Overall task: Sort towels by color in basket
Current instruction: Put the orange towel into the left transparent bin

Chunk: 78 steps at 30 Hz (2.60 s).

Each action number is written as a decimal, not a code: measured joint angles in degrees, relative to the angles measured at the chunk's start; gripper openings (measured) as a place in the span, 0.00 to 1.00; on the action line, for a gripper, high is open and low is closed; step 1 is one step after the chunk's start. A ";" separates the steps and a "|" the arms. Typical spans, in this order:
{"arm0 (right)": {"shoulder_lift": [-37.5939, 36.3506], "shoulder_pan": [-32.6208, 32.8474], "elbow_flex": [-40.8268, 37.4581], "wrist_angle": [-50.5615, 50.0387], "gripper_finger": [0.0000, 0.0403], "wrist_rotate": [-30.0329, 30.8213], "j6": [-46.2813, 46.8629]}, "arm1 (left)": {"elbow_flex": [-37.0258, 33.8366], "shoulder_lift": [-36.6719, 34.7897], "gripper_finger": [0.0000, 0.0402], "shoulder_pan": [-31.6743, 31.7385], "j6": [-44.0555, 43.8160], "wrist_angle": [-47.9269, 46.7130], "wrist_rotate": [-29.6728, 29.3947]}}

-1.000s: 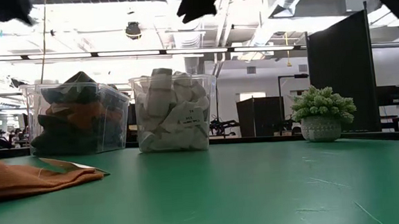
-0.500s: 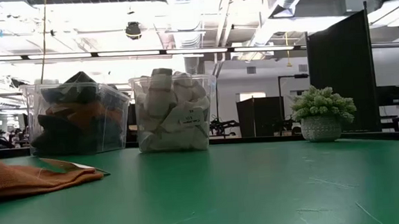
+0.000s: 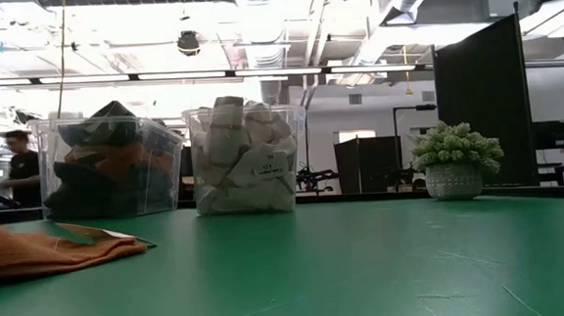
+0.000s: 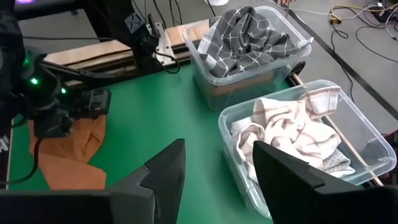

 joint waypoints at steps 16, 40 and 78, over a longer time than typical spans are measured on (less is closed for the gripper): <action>-0.01 -0.94 0.00 0.04 0.54 -0.01 -1.17 | -0.26 -13.08 0.01 -0.23 -22.44 -0.81 -21.48; 1.70 -1.99 -1.18 4.60 0.54 -0.12 -0.89 | 0.59 -70.16 0.00 -4.36 -11.55 2.69 -88.46; 7.86 -11.94 -1.20 13.42 0.54 -14.02 -11.92 | 11.54 -60.91 0.00 43.26 30.29 7.51 -88.93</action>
